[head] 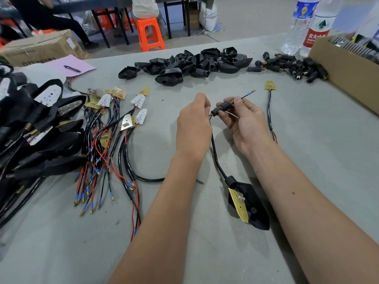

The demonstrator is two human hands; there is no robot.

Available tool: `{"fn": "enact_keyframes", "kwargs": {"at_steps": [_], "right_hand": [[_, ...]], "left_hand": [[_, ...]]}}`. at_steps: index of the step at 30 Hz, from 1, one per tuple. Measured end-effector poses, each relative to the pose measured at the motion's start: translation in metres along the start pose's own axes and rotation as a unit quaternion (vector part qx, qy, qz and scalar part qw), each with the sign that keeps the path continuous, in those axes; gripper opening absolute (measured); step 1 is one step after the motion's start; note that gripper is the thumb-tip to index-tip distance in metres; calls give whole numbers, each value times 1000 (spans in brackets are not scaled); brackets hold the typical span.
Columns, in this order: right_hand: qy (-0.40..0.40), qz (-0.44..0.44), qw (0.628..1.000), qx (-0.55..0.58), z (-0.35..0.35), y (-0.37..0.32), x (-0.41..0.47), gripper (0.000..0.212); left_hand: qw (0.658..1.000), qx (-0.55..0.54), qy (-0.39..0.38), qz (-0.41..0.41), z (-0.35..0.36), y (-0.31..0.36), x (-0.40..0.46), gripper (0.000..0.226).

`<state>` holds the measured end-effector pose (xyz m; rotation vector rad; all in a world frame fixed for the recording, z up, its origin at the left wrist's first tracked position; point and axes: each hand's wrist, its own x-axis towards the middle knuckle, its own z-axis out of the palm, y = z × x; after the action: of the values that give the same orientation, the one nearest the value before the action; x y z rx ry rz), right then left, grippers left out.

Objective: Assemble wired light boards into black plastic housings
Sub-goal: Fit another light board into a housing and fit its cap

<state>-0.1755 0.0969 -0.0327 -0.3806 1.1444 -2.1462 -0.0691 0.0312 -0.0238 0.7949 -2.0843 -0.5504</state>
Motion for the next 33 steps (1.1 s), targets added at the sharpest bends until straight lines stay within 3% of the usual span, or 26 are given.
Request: {"fn": "enact_keyframes", "kwargs": {"at_steps": [5,11,17,21,28,33], "right_hand": [[-2,-24,999,-43,2,3,-1,30],[-9,-26,998,-54,3,3,-2,31],[-48,3,998,-27,3,1,-3,26],[-37,-14,998,-42,4,4,-2,13],[29,-21,999,-2,1,0,2,22],[24,-8,999,28,2,-1,1,21]], "left_hand": [[999,20,-9,-40,1,-2,-1,14],[988,-82,6,-130,2,-5,0,10],[990,5,40,-134,2,-4,0,9],[985,-87,18,-149,0,-6,1,10],[976,-182,-46,-112,-4,-6,1,25],[971,-208,-6,-121,-7,-11,4,16]]}}
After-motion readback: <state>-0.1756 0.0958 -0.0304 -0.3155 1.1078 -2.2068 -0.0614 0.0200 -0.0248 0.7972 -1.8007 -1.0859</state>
